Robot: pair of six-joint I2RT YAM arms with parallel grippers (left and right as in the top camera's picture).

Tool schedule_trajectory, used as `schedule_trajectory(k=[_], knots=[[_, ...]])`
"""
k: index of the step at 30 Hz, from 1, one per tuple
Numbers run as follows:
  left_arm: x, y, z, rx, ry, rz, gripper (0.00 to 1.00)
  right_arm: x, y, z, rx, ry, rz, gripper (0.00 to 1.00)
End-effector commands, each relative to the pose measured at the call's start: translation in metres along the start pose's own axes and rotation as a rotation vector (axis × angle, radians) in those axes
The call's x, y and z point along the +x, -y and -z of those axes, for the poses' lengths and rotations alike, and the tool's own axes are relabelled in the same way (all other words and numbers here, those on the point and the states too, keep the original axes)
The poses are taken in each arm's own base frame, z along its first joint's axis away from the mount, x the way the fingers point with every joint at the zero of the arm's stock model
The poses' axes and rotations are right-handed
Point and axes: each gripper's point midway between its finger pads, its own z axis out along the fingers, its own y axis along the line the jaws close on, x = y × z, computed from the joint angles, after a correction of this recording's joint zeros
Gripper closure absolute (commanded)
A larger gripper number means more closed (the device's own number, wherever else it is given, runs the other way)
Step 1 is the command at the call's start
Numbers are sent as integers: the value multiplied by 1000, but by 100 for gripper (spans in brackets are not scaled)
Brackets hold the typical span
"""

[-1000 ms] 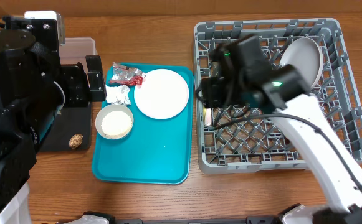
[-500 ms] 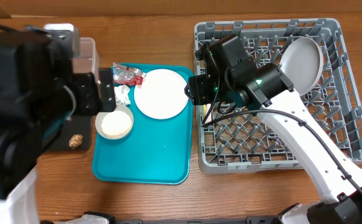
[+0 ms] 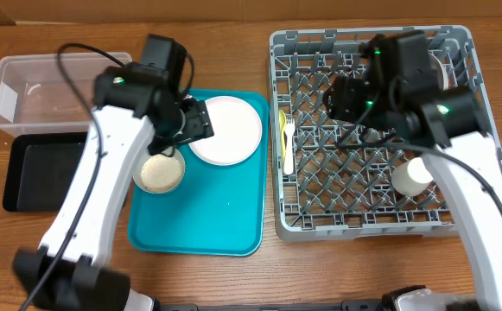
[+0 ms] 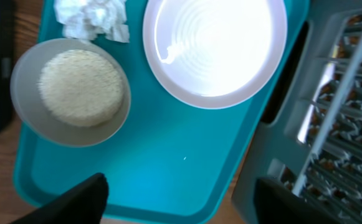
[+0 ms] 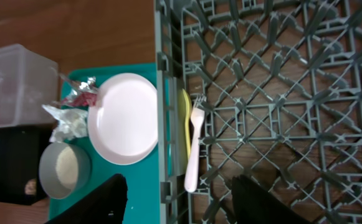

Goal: Sort waste into correct bins and load items into the dishwasher rack
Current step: 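Grasp the pink plate's edge with the left gripper and lift it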

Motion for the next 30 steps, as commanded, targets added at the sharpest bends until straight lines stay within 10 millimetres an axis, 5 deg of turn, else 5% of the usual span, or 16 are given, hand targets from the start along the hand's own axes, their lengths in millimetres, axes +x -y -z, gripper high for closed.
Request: schedule_trajectory(k=[1, 11, 20, 29, 30], knots=[[4, 6, -50, -6, -102, 98, 30, -11, -6, 32, -27, 80, 11, 41], [-2, -3, -136, -117, -199, 221, 41, 6, 1, 32, 5, 20, 15, 41], [7, -25, -176, -247, -252, 243, 41, 14, 12, 33, 60, -11, 7, 42], [8, -33, -191, -289, -262, 232, 79, 15, 13, 33, 61, -13, 7, 42], [8, -33, -191, -291, -261, 229, 90, 15, 13, 33, 61, -13, 7, 42]])
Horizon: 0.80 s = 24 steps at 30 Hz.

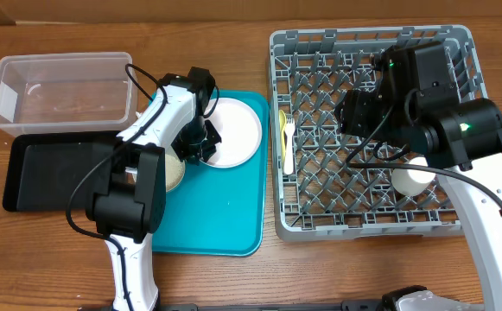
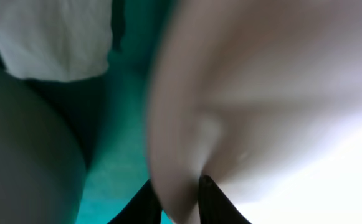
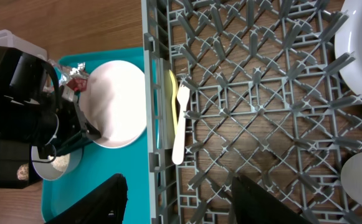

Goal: Sort waste into correct bins and load items into the dishwasher rack
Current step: 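Grasp the pink plate's edge with the left gripper and lift it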

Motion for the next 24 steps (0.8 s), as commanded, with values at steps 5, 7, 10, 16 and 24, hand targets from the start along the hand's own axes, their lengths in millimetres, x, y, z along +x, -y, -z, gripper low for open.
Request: schedule_trajectory(k=[5, 7, 10, 16, 24], knots=[[4, -6, -1, -34, -6, -4, 96, -6, 1, 6, 5, 27, 3, 42], [6, -8, 3, -42, -14, -4, 96, -6, 1, 6, 4, 27, 3, 42], [7, -10, 15, -45, -16, -6, 96, -6, 2, 6, 7, 28, 3, 42], [2, -6, 54, -13, 20, -24, 96, -6, 2, 6, 8, 29, 3, 42], [-7, -22, 109, -31, 114, -40, 95, -6, 2, 6, 10, 30, 2, 42]])
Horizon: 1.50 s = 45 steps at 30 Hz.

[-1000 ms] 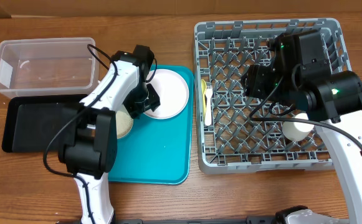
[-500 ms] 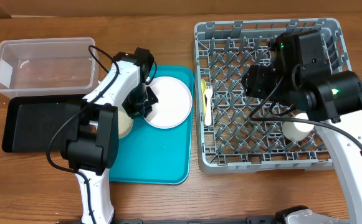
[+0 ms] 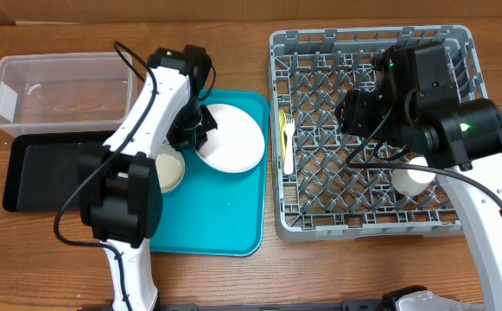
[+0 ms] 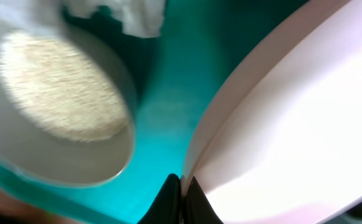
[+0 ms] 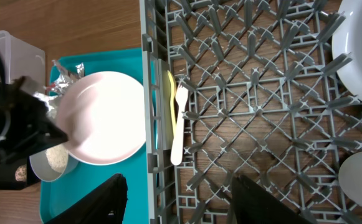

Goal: Sort waste into correct bins and load items into the dishwasher rack
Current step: 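Grasp the pink plate's edge with the left gripper and lift it, then hand the pink plate from the left gripper to the right gripper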

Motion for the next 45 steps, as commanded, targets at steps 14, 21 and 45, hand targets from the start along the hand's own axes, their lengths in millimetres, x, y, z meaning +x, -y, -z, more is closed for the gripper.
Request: schedule_trajectory(k=[14, 21, 45], knots=[[0, -43, 180, 229, 495, -310, 96, 1, -51, 27, -295, 29, 230, 37], [43, -33, 231, 419, 619, -611, 96, 3, -81, 39, -479, 64, 428, 36], [93, -1, 262, 715, 608, -872, 96, 14, -128, 66, -826, 96, 627, 69]])
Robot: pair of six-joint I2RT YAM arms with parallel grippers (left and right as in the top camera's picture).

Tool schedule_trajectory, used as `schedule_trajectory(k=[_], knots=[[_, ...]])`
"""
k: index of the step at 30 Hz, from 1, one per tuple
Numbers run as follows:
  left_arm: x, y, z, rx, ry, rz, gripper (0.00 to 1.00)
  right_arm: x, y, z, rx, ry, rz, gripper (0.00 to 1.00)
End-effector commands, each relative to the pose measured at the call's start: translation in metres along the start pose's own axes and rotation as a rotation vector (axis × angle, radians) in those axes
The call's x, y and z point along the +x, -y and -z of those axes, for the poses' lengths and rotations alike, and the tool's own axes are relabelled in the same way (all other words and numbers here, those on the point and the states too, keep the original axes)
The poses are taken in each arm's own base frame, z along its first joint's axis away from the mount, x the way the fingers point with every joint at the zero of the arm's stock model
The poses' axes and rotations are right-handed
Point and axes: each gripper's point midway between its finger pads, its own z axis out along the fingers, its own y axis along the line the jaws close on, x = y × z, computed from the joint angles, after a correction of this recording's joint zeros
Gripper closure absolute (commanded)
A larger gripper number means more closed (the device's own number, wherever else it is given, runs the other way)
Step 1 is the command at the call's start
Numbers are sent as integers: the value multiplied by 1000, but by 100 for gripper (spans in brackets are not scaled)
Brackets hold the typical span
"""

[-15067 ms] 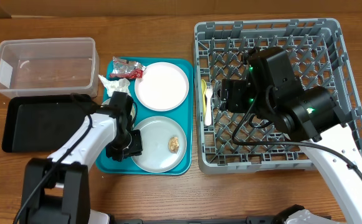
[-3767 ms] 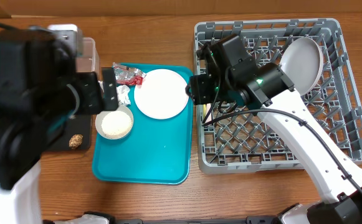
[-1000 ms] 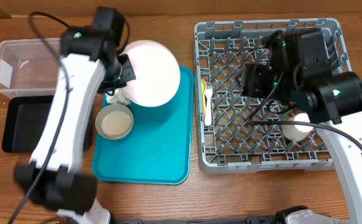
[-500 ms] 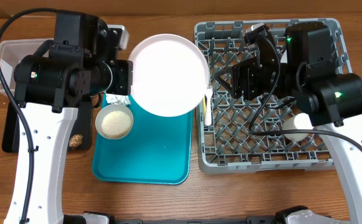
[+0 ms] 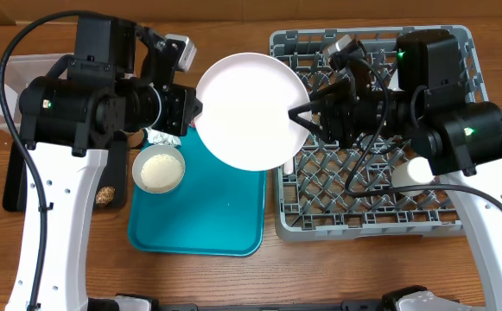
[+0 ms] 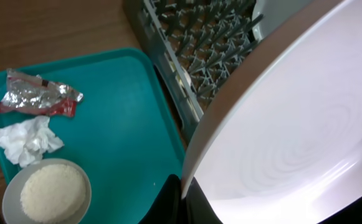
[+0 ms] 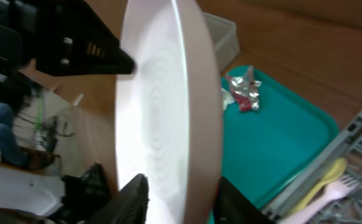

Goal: Sort waste into correct bins and load items into the dishwasher rack
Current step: 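Hand the pink plate from the left gripper to the right gripper, then stand the pink plate upright beside the grey plate with right gripper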

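Observation:
A white plate (image 5: 251, 111) hangs on edge high above the gap between the teal tray (image 5: 225, 216) and the grey dishwasher rack (image 5: 371, 216). My left gripper (image 6: 182, 182) is shut on the plate's left rim (image 6: 280, 124). My right gripper (image 7: 182, 194) is open, with one finger on each side of the plate's opposite rim (image 7: 168, 112). On the tray lie a grey bowl of rice (image 6: 43, 193), a crumpled napkin (image 6: 22, 140) and a foil wrapper (image 6: 37, 99).
A clear bin (image 5: 0, 86) and a black bin (image 5: 17, 186) stand left of the tray; the black one holds a brown scrap (image 5: 105, 197). The rack holds a white cup (image 5: 415, 173), plus a yellow spoon and pale fork (image 7: 330, 180) at its left edge.
The plate was tilted just above the tray in my left gripper; it now hangs high between both arms. My right gripper has left its place over the rack and stands open astride the plate's rim.
The plate lay flat on the tray with my left gripper open above it. Then that gripper was down at the plate's left rim, then shut on it with the plate tilted up. Now the plate is raised and my right gripper is at its other edge.

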Motion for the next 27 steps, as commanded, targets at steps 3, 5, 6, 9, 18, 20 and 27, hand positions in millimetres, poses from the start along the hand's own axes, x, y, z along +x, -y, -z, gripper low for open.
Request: schedule_trajectory(k=[3, 5, 6, 9, 18, 20, 27], knots=[[-10, 15, 10, 59, 57, -50, 96, -5, -21, 4, -113, 21, 39, 80], [-12, 15, 10, 59, 62, -45, 96, -4, -21, 5, -113, 16, 34, 86], [-12, 15, 10, 59, 63, -45, 96, -4, -21, 5, -112, 16, 33, 88], [-12, 15, 10, 59, 63, -44, 96, -4, -17, 4, -88, 14, 31, 95], [-14, 17, 16, 52, 84, -51, 1, -5, 2, 16, 95, 29, -14, 96], [-16, 17, 23, 32, 103, -51, 0, -5, 15, 23, 198, 42, -50, 96], [-29, 23, 72, -62, 224, -80, 0, 1, 73, 71, 656, 124, -267, 96]])
